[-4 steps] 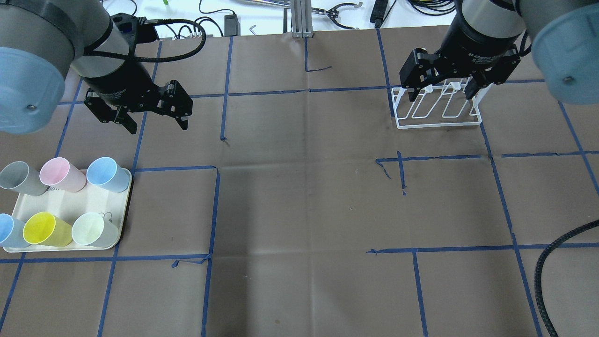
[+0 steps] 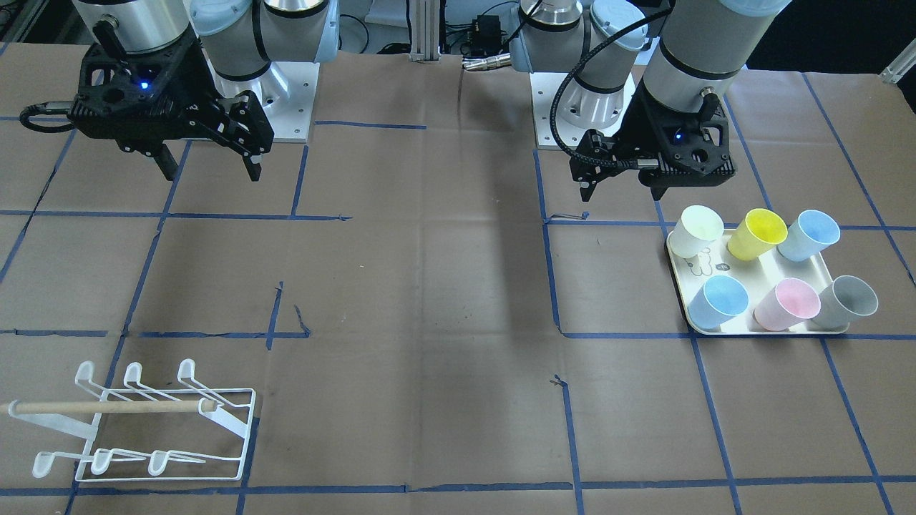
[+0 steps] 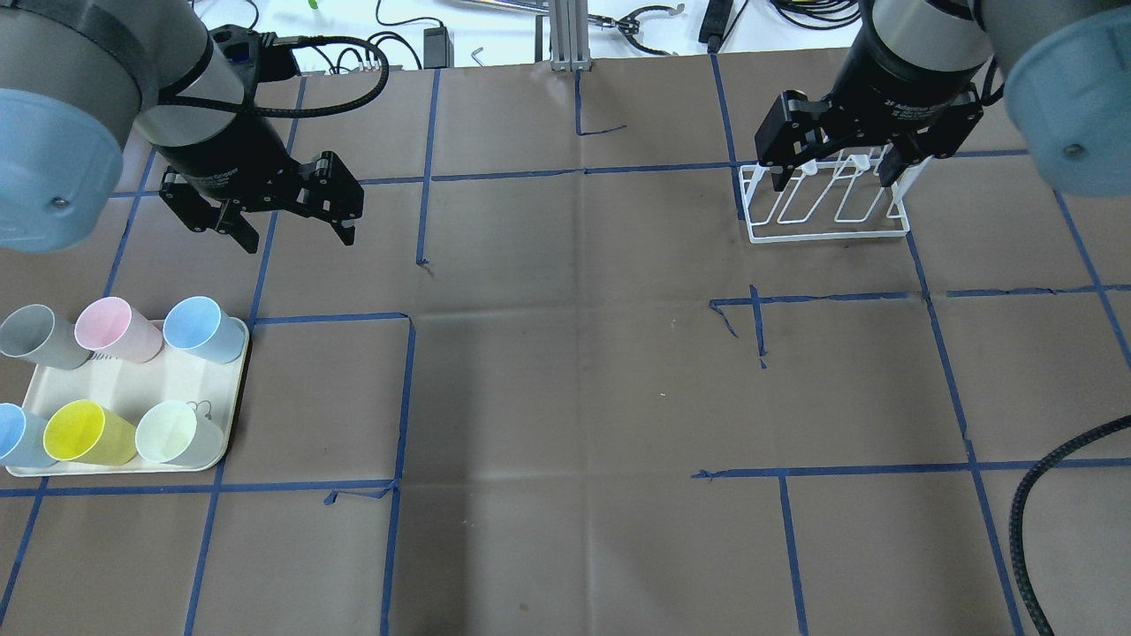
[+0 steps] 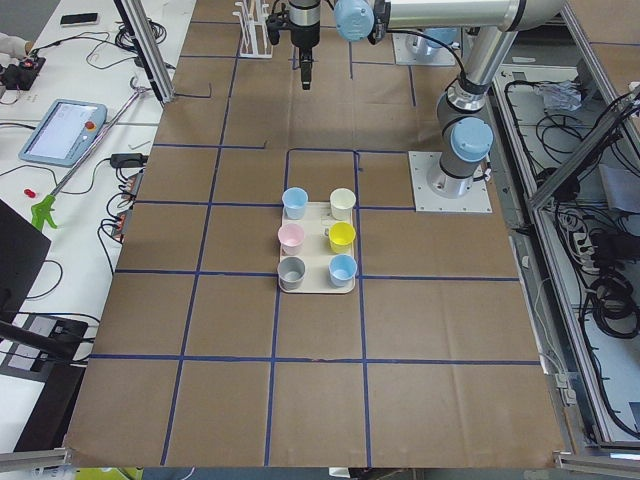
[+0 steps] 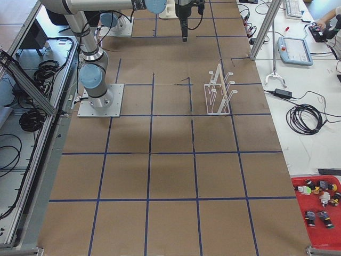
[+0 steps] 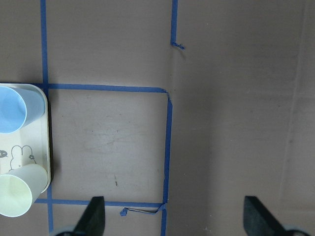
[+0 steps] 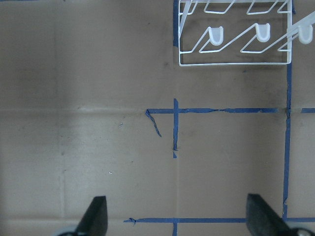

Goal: Transfer IKEA cup to right arm and place on rack

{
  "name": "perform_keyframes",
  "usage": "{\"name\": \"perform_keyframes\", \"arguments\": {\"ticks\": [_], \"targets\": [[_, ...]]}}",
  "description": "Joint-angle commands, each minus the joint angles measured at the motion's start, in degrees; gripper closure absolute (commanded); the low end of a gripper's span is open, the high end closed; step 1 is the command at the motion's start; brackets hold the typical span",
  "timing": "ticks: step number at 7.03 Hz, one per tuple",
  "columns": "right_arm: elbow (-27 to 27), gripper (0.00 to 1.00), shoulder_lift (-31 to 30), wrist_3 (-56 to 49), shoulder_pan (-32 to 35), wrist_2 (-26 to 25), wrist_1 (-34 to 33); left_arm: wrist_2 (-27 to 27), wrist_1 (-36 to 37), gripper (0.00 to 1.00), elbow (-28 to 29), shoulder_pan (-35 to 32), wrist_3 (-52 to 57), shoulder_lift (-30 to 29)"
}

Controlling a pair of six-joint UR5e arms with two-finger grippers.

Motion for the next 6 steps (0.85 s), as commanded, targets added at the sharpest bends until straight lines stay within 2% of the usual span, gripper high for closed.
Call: {"name": "perform_keyframes", "arguments": {"ticks": [1,5,6], "targets": [[0.0,0.00,0.0,0.0,0.0,0.0,0.0,0.0,0.0,0.00,-0.1,0.0,0.0,0.0],[0.0,0.00,0.2,0.0,0.0,0.1,-0.1,0.3,0.0,0.00,-0.8,1.1,1.3,0.2],[0.0,0.00,0.2,0.0,0.0,0.2,-0.1,0.2,0.0,0.00,-1.1,5.9,5.7,0.5]]}}
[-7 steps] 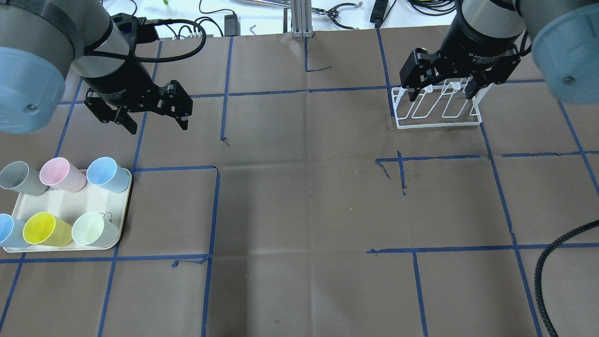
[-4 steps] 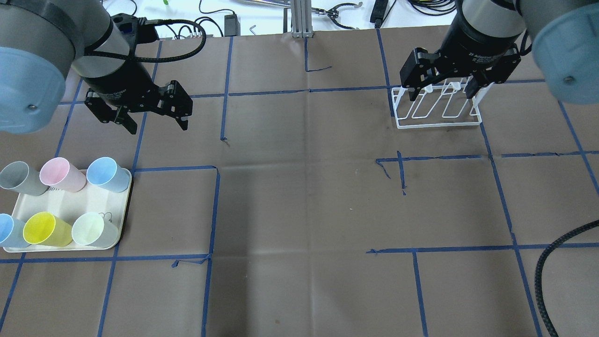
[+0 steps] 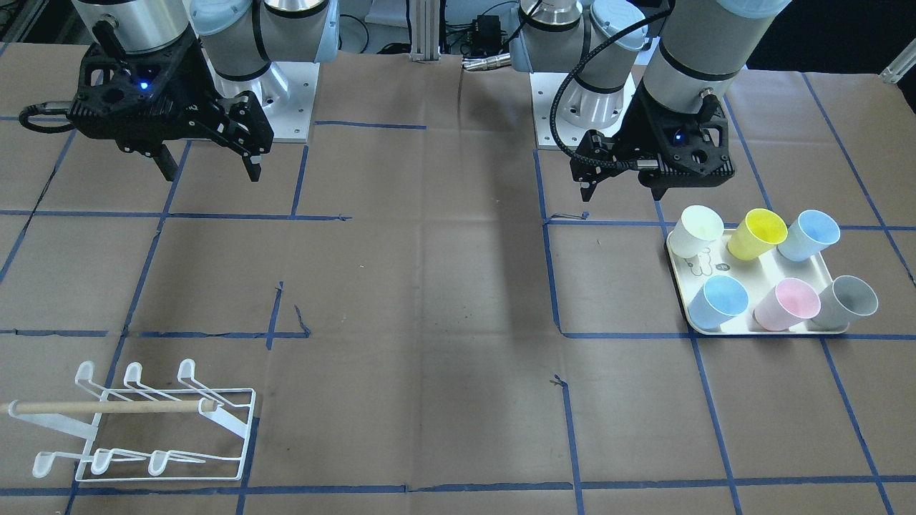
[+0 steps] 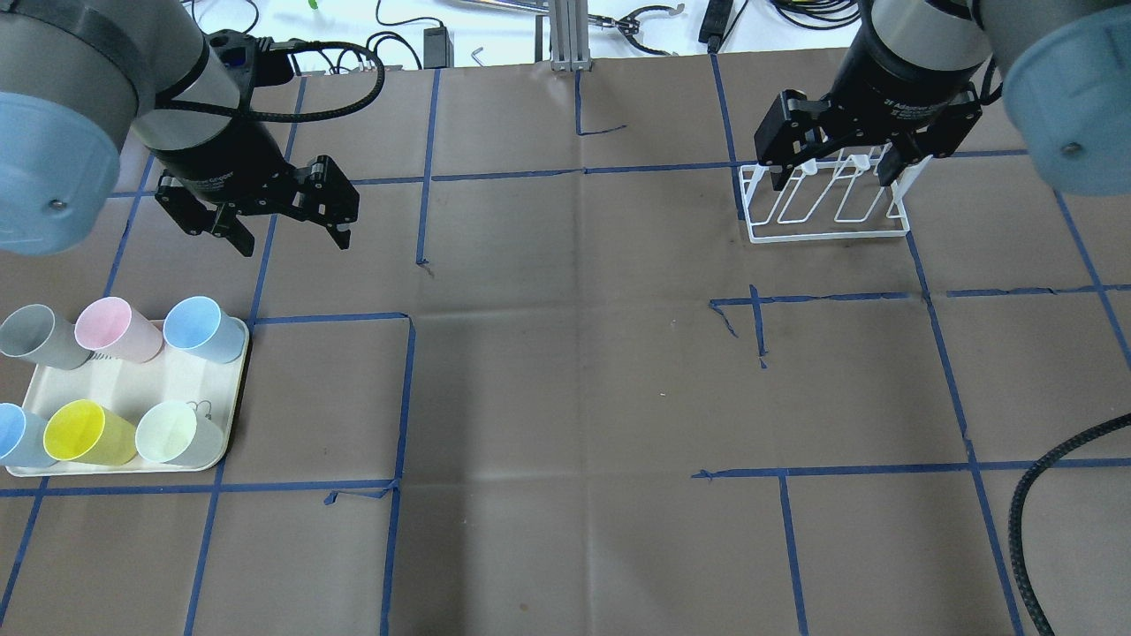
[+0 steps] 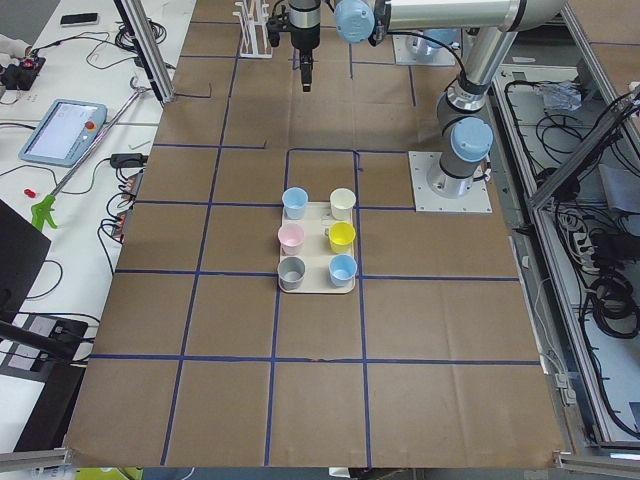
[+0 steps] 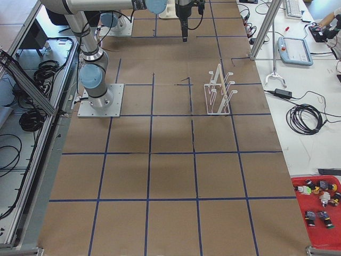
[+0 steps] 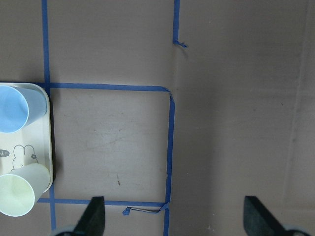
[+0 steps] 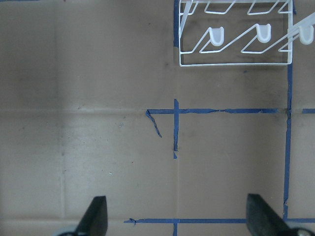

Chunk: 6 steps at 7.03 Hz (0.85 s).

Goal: Transfer IKEA cup to right arm and place on rack

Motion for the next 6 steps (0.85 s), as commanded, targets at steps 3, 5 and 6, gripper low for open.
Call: {"name": "perform_keyframes", "arguments": {"ticks": [3,5,6], "targets": [[0.0,0.00,0.0,0.0,0.0,0.1,0.0,-0.1,-0.4,0.00,-1.1,19.8,15.6,1.2],[0.0,0.00,0.0,0.0,0.0,0.2,-0.1,-0.1,0.2,0.00,-1.1,20.6,15.9,-0.8],[0.1,0.00,0.0,0.0,0.0,0.2,-0.1,-0.3,1.9,0.00,-1.2,20.3,16.3,-3.4]]}}
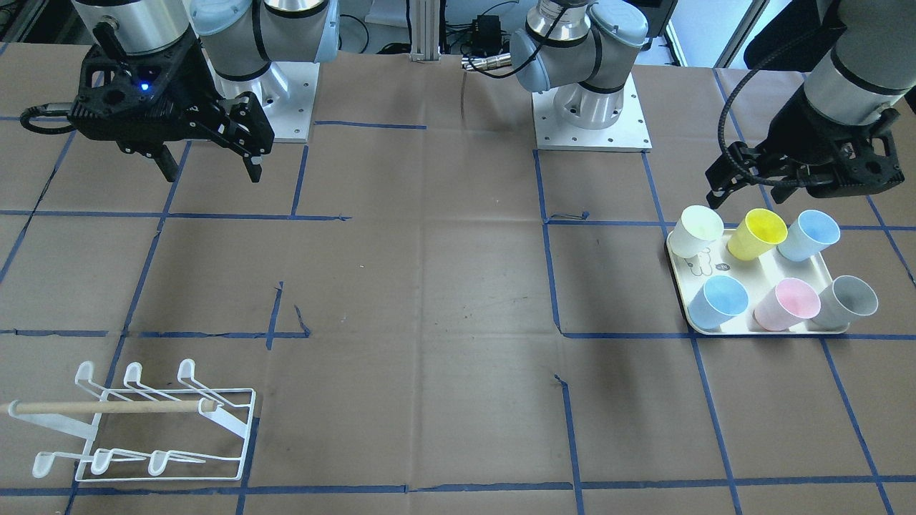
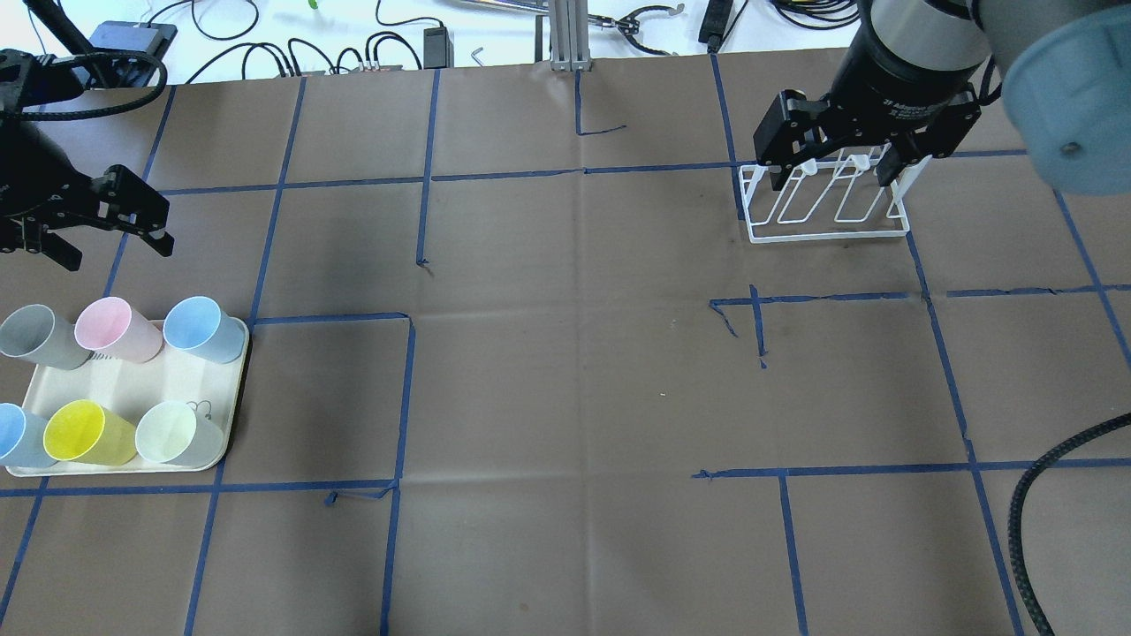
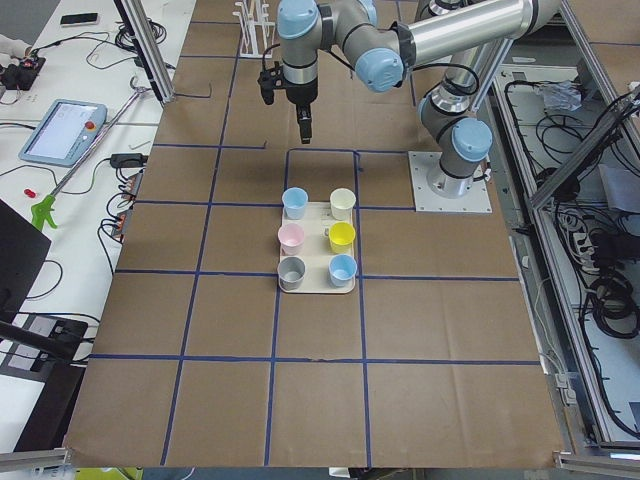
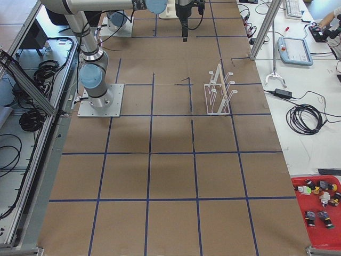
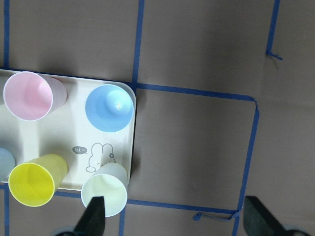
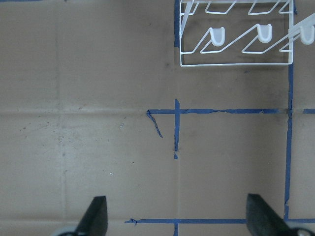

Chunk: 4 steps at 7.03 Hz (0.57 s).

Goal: Transfer IKEA cup to right arm and place on rack

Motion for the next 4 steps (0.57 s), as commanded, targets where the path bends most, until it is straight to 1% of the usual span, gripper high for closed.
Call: {"name": "perform_keyframes", "arguments": {"ticks": [1,2,3,4], "targets": [[0.1,0.00,0.0,0.0,0.0,0.0,0.0,0.0,3.8,0.00,-0.2,0.2,5.0,-5.2],[0.1,0.00,0.0,0.0,0.0,0.0,0.0,0.1,7.3,0.00,-0.6,0.2,6.8,-8.1],[0.1,0.00,0.0,0.0,0.0,0.0,0.0,0.0,11.4,0.01,-2.7,0.2,7.3,-10.4],[0.1,0.00,0.0,0.0,0.0,0.0,0.0,0.1,17.5,0.01,-6.3,0.4,9.8,-11.2]]}}
